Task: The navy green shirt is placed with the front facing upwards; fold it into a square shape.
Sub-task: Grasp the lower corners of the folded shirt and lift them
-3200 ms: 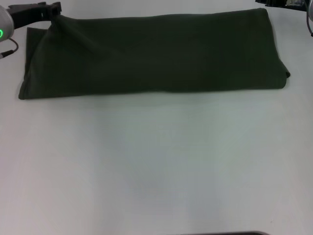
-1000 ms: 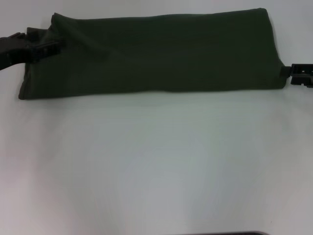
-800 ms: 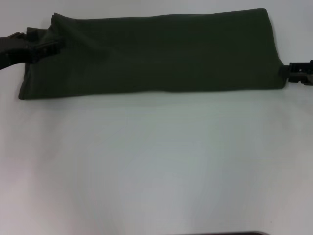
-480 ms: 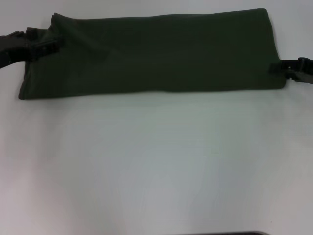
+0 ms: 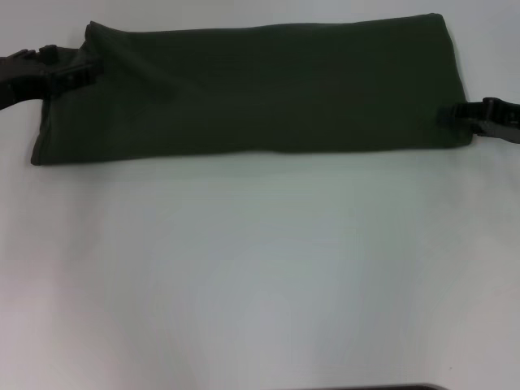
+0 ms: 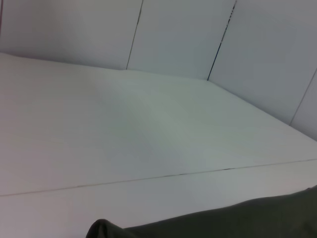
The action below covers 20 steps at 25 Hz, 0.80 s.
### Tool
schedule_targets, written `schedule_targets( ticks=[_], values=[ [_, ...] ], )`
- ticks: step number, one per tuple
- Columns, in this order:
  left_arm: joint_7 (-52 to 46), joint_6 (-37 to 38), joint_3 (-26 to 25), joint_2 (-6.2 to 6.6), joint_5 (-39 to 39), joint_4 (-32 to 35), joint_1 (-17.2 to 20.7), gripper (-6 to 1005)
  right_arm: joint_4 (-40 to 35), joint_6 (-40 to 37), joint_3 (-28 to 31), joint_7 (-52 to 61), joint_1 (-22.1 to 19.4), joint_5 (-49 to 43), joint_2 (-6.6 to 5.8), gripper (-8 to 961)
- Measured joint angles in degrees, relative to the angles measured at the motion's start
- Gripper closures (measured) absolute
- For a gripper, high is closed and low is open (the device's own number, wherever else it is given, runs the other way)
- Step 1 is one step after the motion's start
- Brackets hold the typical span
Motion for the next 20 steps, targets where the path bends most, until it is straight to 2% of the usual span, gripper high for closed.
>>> schedule_targets(
  ticks=[3, 8, 11, 14, 20],
  values=[
    [-0.12, -0.19, -0.01, 0.12, 0.14, -0.16, 0.22, 78, 0.0, 0.21, 0.13, -0.33, -0.11, 0.0, -0.1, 467],
    [-0.45, -1.7, 0.0, 0.24, 1.1, -0.57, 0.93, 79, 0.0, 0.41, 0.34, -0.47, -0.32, 0.0, -0.41, 657],
    [-2.35, -2.65, 0.0, 1.16, 3.67, -1.91, 1.52, 79, -0.03, 0.7, 0.42, -0.47, -0.34, 0.02, -0.51, 787],
    [-5.9, -0.67, 0.03, 2.57, 6.2, -2.93, 1.57, 79, -0.08, 0.85, 0.44, -0.47, -0.31, 0.03, -0.52, 924],
    [-14.9, 6.76, 0.57, 6.71, 7.56, -3.82, 1.65, 79, -0.58, 0.63, 0.41, -0.46, -0.23, 0.02, -0.64, 936]
  ],
)
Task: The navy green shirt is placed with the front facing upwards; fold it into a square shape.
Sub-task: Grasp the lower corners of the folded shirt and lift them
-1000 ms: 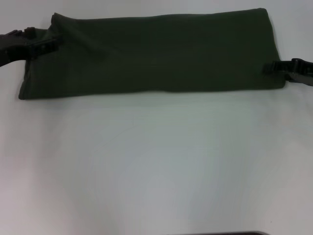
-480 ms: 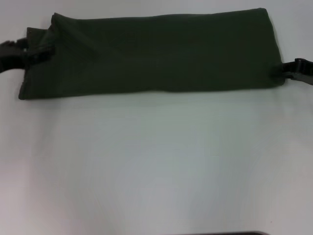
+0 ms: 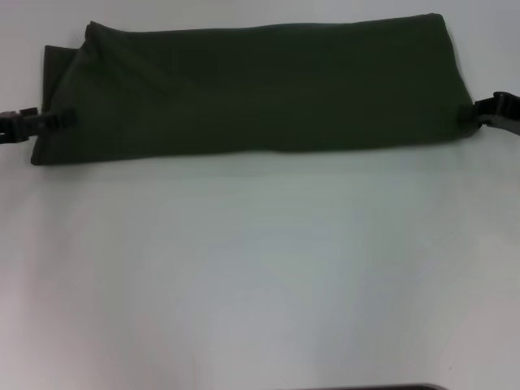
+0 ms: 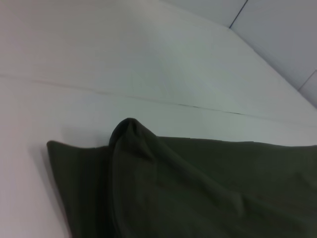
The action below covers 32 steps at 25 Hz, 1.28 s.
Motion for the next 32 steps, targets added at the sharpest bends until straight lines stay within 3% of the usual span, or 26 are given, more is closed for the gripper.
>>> schedule_targets(
  ticks=[7, 12, 22, 32],
  values=[
    [-7.75, -0.62, 0.05, 3.77, 5.22, -2.31, -1.54, 79, -0.05, 0.24, -0.32, 0.0, 0.03, -0.01, -0.17, 939],
    [-9.03, -3.49, 0.06, 5.05, 7.7, -6.02, -3.51, 80, -0.11, 0.27, -0.34, -0.04, -0.17, -0.01, -0.31, 938],
    [-9.79, -7.99, 2.48, 4.82, 9.43, -8.77, -5.71, 83, -0.13, 0.08, -0.06, -0.07, -0.59, -0.01, -0.44, 939],
    [-11.02, -7.85, 5.14, 4.75, 9.52, -8.97, -5.97, 91, -0.13, 0.12, 0.09, -0.07, -0.34, -0.01, -0.66, 940]
  ],
)
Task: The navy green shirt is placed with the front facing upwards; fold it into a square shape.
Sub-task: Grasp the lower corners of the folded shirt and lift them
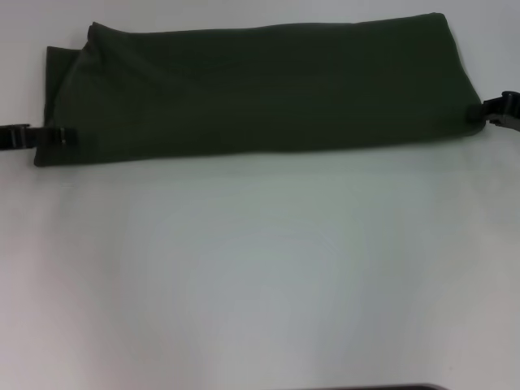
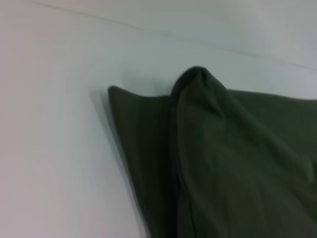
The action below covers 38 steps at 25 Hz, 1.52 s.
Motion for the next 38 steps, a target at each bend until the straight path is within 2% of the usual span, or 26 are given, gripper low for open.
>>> schedule_targets(
  ticks=[4, 21, 32, 38],
  values=[
    [-0.42, 0.87, 1.39, 0.08, 0.03, 0.07, -0.23, 94, 0.0, 0.02, 0.0, 0.0, 0.09, 0.0, -0.11, 939],
    [-0.27, 4.98, 1.5, 0.49, 0.01, 1.15, -1.21, 109, 0.03, 0.23, -0.05, 0.0, 0.27, 0.0, -0.09, 940],
    [-0.01, 1.77, 1.5, 0.24, 3.02, 1.21, -0.93, 118, 0.03, 0.32, -0.05, 0.0, 0.27, 0.0, 0.15, 940],
    [0.16, 3.98, 1.5, 0.17, 3.24, 1.32, -1.19, 123, 0.03, 0.3, -0.06, 0.06, 0.3, 0.0, 0.18, 939]
  ],
)
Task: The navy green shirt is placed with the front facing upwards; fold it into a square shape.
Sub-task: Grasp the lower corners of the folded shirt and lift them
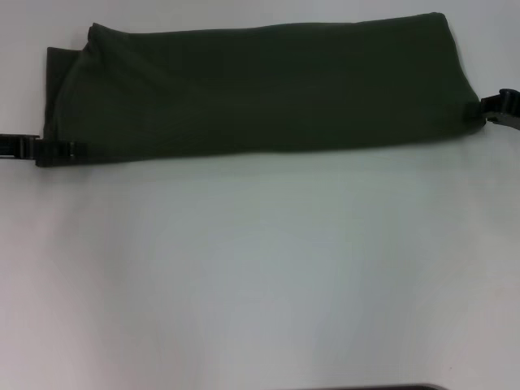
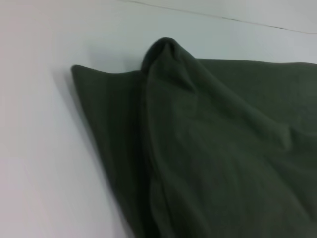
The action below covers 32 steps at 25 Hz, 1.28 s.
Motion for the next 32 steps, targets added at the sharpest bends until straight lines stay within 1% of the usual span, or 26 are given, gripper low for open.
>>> schedule_targets(
  ticks=[10, 23, 29, 32],
  values=[
    [0.72, 2.63, 0.0, 0.15, -0.22, 0.01, -0.55, 132, -0.03, 0.01, 0.05, -0.03, 0.07, 0.0, 0.0, 939],
    [0.69, 0.22, -0.06, -0.08, 0.18, 0.48, -0.29, 143, -0.03, -0.04, 0.01, -0.06, 0.06, 0.0, 0.0, 940],
    [-0.48, -0.55, 0.06, -0.08, 2.07, 0.42, -0.38, 148, -0.11, -0.19, 0.06, -0.06, 0.12, 0.05, 0.0, 938],
    [-0.51, -0.56, 0.08, -0.2, 2.6, 0.37, -0.52, 280, -0.12, -0.16, 0.06, -0.06, 0.14, 0.05, 0.0, 939]
  ],
)
